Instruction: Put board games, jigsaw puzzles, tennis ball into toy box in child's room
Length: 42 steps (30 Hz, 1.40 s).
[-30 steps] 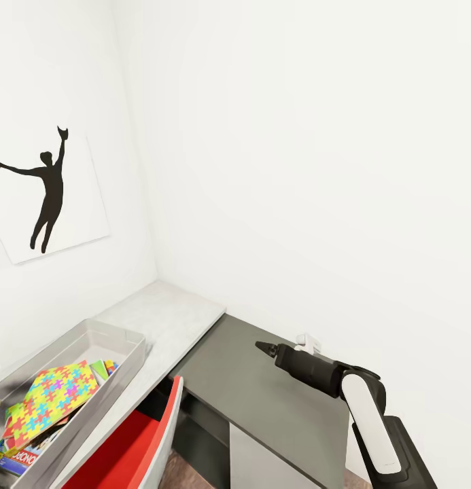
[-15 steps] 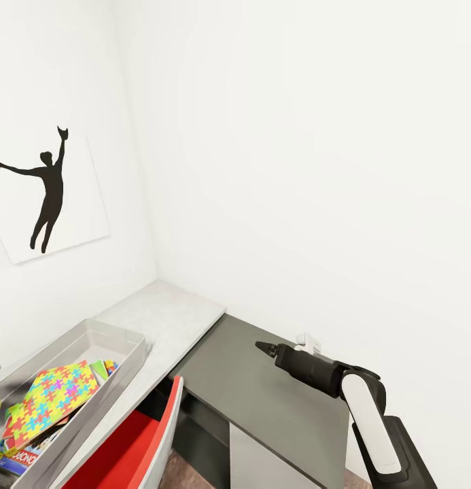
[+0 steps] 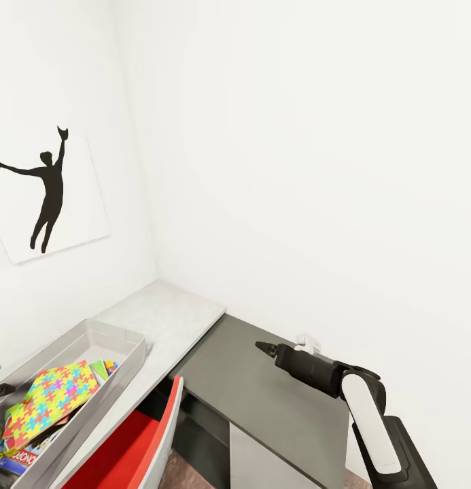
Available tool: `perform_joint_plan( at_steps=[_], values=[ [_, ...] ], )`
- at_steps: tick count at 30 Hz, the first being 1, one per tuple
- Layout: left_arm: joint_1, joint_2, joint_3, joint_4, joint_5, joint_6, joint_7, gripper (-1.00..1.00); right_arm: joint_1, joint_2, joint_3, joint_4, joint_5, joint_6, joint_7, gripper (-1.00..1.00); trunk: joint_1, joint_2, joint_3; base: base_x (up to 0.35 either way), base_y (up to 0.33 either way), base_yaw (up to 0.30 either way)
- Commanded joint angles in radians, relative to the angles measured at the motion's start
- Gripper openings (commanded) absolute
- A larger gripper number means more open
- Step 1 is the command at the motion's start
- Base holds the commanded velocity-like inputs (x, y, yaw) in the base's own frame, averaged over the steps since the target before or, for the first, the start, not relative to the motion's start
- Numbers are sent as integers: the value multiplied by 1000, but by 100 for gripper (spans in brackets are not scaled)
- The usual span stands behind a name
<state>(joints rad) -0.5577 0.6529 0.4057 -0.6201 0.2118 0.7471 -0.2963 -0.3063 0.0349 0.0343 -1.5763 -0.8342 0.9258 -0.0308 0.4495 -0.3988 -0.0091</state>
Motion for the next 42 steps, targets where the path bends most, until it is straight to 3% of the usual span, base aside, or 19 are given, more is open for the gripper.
perform_joint_plan(
  at_steps=[1, 6, 8, 12, 15, 16, 21, 29, 31, 32, 42],
  values=[
    [-1, 0, 4, 0, 0, 6, -6, 100, -1, 0, -1, -1, -3, 4, -3, 100, 0, -1, -1, 0, 0, 0],
    [-1, 1, 21, -3, 12, 7, -44, 100, -1, 0, -1, -1, -3, 4, -3, 100, 0, -1, -1, 0, 0, 0],
    [-1, 4, 45, -4, 22, 11, -112, 100, -1, 0, -1, -1, -3, 4, -3, 100, 0, -1, -1, 0, 0, 0],
    [0, 18, 70, -4, 20, 31, -361, 100, -1, 0, -1, -1, -3, 4, -3, 100, 0, -1, -1, 0, 0, 0],
    [3, 48, 70, -3, 18, 39, -538, 100, -1, 0, -1, -1, -3, 4, -3, 100, 0, -1, -1, 0, 0, 0],
    [3, 53, 70, -2, 18, 39, -564, 100, -1, 0, -1, -1, -3, 4, -3, 100, 0, -1, -1, 0, 0, 0],
    [6, 84, 70, 3, 16, 41, -807, 100, -1, 0, -1, -1, -3, 4, -3, 100, 0, -1, -1, 0, 0, 0],
    [32, 97, 71, 4, -18, 38, -1139, 100, -1, 0, -1, -1, -3, 4, -3, 100, 0, -1, -1, 0, 0, 0],
    [44, 102, 71, 4, -22, 33, -1254, 100, -1, 0, -1, -1, -3, 4, -3, 100, 0, -1, -1, 0, 0, 0],
    [47, 103, 70, 4, -23, 32, -1275, 100, -1, 0, -1, -1, -3, 3, -3, 100, 0, -1, -1, 0, 0, 0],
    [51, 104, 67, 2, -20, 31, -1275, 100, 0, 0, -1, 1, -3, -2, -3, 100, 0, -1, -1, -130, 0, 0]
  ],
)
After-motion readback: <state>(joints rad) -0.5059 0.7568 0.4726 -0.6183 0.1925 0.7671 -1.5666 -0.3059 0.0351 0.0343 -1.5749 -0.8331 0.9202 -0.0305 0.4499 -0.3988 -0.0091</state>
